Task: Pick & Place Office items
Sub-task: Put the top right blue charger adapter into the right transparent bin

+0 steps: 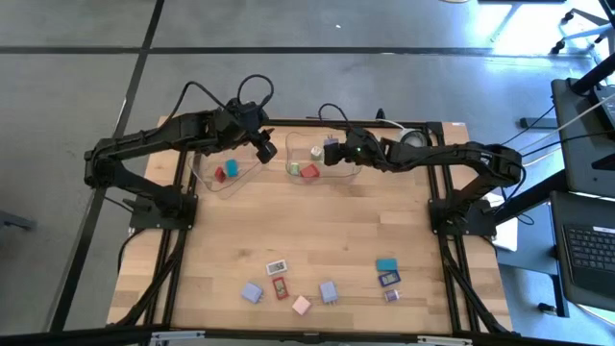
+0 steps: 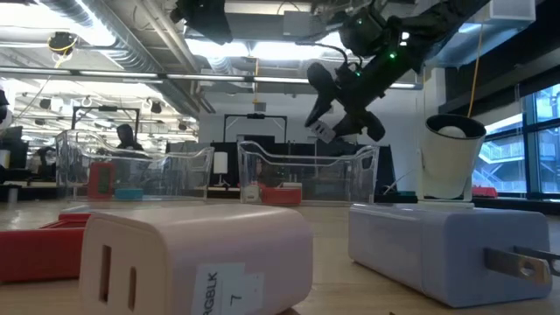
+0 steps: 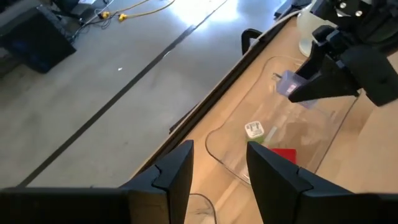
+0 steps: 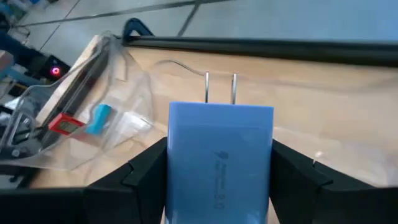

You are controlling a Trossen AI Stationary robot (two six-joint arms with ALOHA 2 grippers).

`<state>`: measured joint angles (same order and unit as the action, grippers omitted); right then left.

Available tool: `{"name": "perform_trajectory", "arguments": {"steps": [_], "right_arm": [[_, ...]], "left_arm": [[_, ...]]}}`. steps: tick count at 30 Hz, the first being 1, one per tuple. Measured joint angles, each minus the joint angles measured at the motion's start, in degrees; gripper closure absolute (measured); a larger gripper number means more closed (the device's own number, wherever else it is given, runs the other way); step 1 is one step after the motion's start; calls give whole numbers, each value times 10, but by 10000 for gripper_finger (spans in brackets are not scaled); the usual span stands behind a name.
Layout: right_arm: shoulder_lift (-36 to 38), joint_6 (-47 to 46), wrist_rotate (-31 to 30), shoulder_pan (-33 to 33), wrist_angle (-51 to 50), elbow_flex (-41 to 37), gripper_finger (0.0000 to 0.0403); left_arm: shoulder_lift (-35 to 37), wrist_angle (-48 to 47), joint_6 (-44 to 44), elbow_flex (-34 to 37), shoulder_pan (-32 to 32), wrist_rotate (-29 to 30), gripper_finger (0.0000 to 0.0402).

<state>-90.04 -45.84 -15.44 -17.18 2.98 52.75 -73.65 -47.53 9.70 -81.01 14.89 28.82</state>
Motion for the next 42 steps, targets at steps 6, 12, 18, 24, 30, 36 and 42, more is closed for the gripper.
{"name": "perform_trajectory", "arguments": {"steps": [6,12,18,24,30,36,42], "right_arm": [[-55,90,25,0,-30,72,181],[-135,120,26,-7,-204,185,181],[-191,133,31,-8,-297,255,181],[-217,134,42,-8,-304,265,181],[-231,134,41,-8,-304,265,181],[-237,134,38,-8,-304,265,181],[-237,135,27,-8,-303,265,167]], "left_arm": [[0,36,1,0,9,0,256],[0,40,1,0,11,0,256],[0,40,1,0,11,-3,256],[0,36,1,0,11,-3,256],[0,35,1,0,11,-3,256],[0,23,0,0,11,-3,256],[0,21,1,0,11,-4,256]]}}
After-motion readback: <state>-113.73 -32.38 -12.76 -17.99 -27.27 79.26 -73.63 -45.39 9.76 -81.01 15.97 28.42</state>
